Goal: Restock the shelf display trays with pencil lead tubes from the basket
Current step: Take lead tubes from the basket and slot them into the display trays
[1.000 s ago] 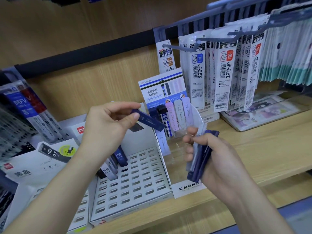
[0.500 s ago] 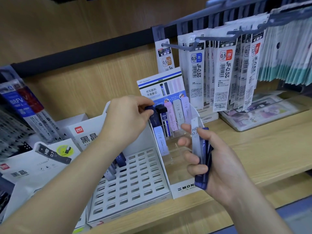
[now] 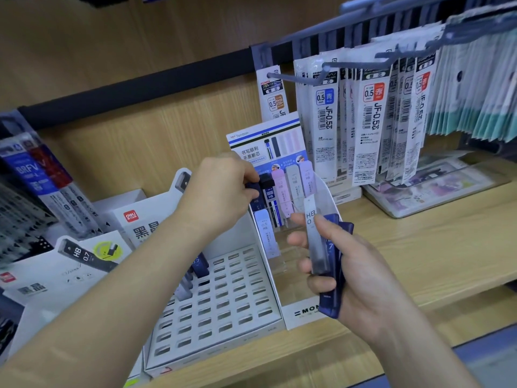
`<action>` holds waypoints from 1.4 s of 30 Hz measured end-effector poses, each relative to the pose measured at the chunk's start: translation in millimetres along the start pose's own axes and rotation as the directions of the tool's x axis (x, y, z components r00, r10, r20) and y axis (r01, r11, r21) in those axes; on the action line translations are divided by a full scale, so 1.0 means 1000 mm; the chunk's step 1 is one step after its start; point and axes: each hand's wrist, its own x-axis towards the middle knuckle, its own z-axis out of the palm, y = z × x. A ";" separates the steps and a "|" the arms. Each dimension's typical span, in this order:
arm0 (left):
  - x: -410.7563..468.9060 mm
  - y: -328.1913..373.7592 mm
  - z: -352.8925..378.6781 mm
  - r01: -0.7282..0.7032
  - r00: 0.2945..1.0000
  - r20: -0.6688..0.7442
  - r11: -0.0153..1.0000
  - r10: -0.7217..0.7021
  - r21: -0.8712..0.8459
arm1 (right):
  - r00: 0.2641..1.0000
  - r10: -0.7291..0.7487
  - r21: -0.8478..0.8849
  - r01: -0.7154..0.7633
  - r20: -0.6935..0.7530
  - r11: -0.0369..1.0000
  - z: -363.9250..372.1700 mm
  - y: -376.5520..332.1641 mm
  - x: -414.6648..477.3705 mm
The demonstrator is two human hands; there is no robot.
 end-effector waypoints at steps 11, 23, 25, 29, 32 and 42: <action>-0.031 0.015 -0.005 0.201 0.973 0.224 0.687 -0.057 -0.698 | 0.988 0.065 -0.041 -0.060 0.142 0.997 0.004 0.002 -0.004; -0.064 -0.012 -0.014 0.255 0.945 0.151 0.363 -0.291 -0.896 | 0.990 0.032 -0.207 -0.003 0.138 0.978 0.014 0.006 -0.004; -0.070 -0.026 -0.026 0.199 0.934 0.048 0.401 -0.355 -0.894 | 0.988 0.062 -0.199 -0.033 0.140 0.979 0.019 0.010 -0.003; -0.084 -0.059 -0.051 0.184 0.905 -0.104 0.602 -0.412 -0.777 | 0.980 0.122 -0.124 -0.103 0.156 0.987 0.029 0.017 -0.004; -0.098 -0.077 -0.057 0.198 0.923 -0.120 0.718 -0.366 -0.667 | 0.971 0.170 -0.134 -0.148 0.170 0.980 0.040 0.025 -0.009; -0.143 -0.098 -0.029 0.290 0.935 -0.059 0.851 -0.349 -0.438 | 0.973 0.204 -0.336 -0.158 0.105 0.929 0.058 0.055 -0.016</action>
